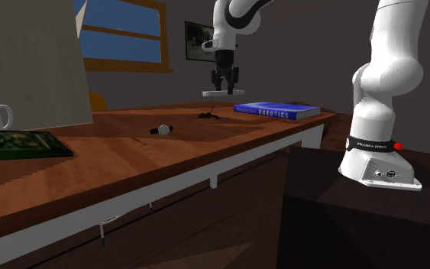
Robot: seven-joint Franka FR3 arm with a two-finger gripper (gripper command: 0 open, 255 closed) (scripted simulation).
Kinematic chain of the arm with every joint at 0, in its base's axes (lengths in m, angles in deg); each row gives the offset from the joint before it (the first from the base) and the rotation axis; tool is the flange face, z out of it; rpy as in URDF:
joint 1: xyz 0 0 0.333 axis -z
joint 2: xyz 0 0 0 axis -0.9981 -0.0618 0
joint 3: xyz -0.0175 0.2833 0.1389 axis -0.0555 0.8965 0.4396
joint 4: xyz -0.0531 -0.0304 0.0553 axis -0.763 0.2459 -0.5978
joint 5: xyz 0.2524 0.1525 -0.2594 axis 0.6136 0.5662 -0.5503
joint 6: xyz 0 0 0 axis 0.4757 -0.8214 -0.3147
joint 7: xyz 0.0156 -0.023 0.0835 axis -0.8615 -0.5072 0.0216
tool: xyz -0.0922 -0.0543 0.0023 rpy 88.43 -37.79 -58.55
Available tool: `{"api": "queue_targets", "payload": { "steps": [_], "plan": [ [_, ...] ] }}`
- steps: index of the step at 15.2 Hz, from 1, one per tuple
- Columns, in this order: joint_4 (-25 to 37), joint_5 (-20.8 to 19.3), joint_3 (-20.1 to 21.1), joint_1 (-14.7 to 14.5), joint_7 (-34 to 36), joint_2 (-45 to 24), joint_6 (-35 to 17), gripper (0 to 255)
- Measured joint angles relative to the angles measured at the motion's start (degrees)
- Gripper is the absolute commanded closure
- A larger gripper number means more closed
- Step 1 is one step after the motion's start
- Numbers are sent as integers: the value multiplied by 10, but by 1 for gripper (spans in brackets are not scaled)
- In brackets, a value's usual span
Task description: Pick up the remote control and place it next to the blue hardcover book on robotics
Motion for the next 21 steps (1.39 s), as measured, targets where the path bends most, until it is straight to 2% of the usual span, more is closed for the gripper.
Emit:
{"api": "queue_targets", "payload": {
  "steps": [6, 21],
  "plan": [
    [10, -2, -42, 38, -78, -11, 0, 255],
    [-44, 10, -45, 41, -95, -61, -106, 255]
  ]
}}
